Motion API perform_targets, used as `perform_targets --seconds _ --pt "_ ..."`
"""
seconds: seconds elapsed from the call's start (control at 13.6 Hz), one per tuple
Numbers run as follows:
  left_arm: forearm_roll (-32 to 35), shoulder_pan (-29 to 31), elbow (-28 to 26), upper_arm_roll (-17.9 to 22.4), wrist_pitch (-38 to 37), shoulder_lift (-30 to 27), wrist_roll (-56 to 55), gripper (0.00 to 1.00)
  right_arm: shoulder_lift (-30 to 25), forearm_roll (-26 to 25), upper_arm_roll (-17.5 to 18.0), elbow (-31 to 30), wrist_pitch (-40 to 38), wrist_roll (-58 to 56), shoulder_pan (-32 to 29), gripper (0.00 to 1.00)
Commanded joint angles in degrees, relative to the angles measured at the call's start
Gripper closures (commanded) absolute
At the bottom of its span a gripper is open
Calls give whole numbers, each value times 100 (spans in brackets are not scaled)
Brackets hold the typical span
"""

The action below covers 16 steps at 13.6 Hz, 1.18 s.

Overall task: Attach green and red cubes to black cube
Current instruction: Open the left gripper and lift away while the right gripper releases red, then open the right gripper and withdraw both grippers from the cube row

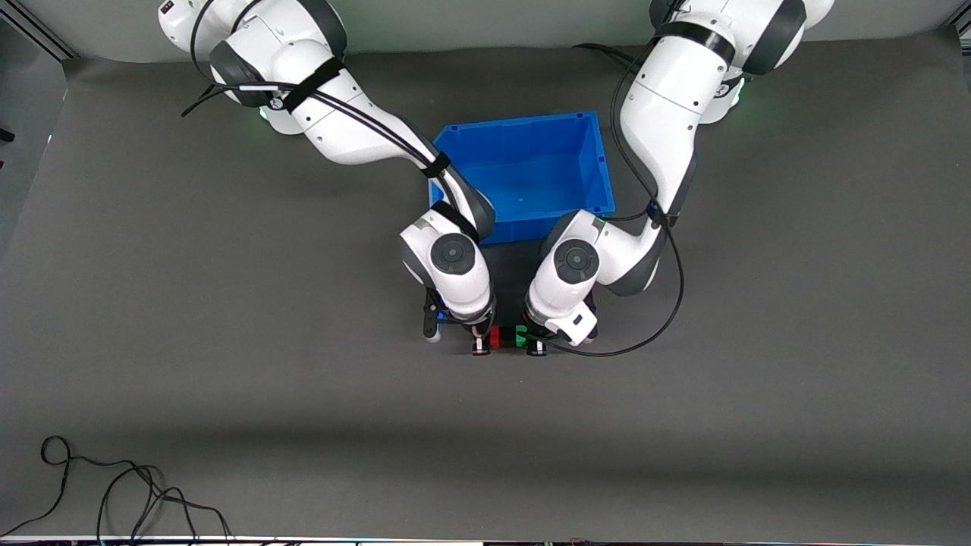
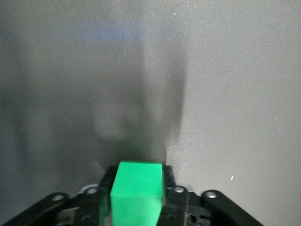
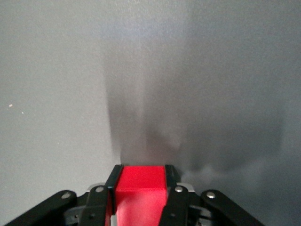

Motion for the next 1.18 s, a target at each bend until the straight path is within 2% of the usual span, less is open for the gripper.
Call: perform_targets --seconds 0.0,0.07,0.15,0.44,0.66,1.11 --pt "123 -47 121 95 -43 40 -101 0 109 -111 -30 179 46 187 71 100" --pt "201 -3 103 121 -87 23 -92 0 100 -129 -30 179 46 134 71 56" --pt "350 76 68 174 -122 -4 -57 0 100 -137 -39 179 46 125 71 1" --pt "518 681 -55 227 -745 -267 802 0 -128 -120 -47 258 -6 -15 -17 0" --pt "518 1270 -108 218 -1386 -557 1811 0 -549 -103 -65 223 -233 -436 -130 0" --pt "457 2413 -152 210 -3090 -1601 4736 0 -2007 178 -39 188 -2701 -2578 -692 0"
